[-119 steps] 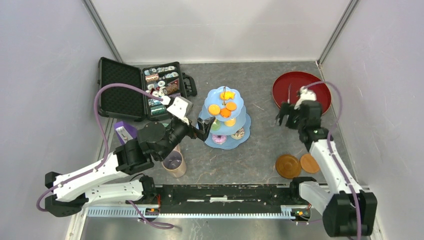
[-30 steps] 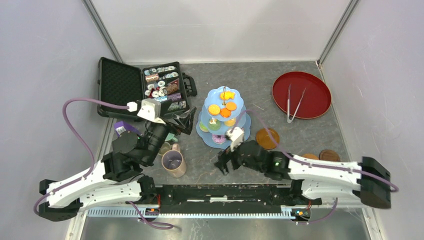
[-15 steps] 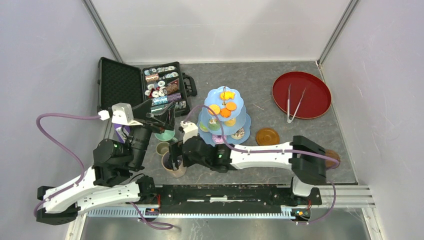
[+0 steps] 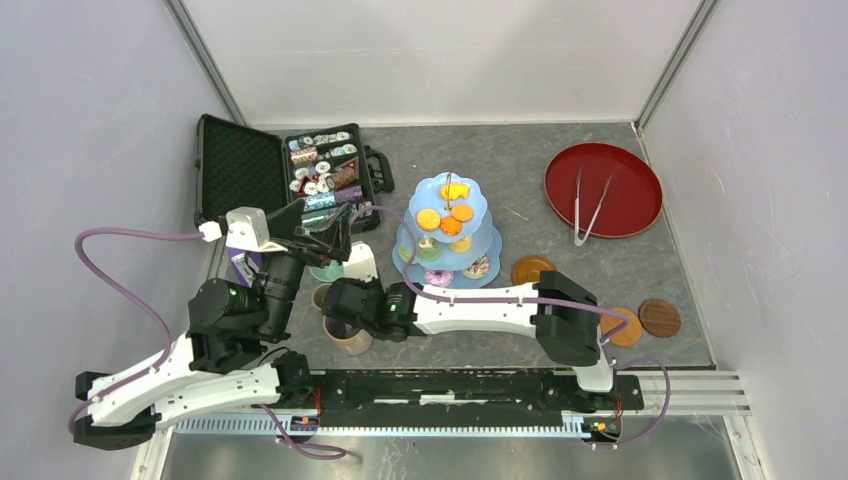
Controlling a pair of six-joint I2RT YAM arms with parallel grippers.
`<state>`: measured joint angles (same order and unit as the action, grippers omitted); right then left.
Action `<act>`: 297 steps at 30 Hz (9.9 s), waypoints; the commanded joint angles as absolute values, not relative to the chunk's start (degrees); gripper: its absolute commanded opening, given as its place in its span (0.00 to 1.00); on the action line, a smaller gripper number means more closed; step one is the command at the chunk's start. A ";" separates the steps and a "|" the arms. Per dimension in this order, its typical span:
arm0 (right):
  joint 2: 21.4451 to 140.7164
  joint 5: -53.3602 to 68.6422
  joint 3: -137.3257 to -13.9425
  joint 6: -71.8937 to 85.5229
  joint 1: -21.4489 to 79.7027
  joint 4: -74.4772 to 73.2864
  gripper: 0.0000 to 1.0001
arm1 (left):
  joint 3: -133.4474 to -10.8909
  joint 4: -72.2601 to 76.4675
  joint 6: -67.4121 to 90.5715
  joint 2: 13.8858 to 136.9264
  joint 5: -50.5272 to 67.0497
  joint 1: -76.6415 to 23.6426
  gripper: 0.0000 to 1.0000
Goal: Serve the afternoon tea
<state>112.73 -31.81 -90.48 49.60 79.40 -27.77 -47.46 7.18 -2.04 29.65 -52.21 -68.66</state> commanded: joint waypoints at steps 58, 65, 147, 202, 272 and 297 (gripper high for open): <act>51.52 -32.69 -41.44 23.14 34.34 -25.51 0.00 | -46.45 12.13 -7.21 36.55 -52.21 -68.95 1.00; 53.20 -29.86 -39.38 22.48 31.67 -22.75 0.00 | -46.32 12.13 -7.04 36.52 -51.85 -68.91 1.00; 39.87 -25.01 -24.83 33.87 -6.86 -30.85 0.94 | -62.58 -5.71 9.98 40.21 -39.52 -68.92 1.00; 62.19 8.81 -6.23 45.17 -14.19 19.13 0.50 | -49.83 7.38 -4.31 37.63 -43.36 -69.53 1.00; 111.04 -15.39 -74.25 7.36 70.10 15.92 0.73 | -47.02 15.42 -9.67 29.99 -53.88 -69.08 1.00; 123.04 -14.36 -82.70 7.04 67.20 14.27 0.53 | -46.21 15.12 -8.99 30.37 -52.14 -69.13 1.00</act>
<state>121.30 -14.06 -78.98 7.62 67.22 13.65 -46.48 13.41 -7.88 30.02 -52.42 -69.19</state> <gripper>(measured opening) 0.537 0.997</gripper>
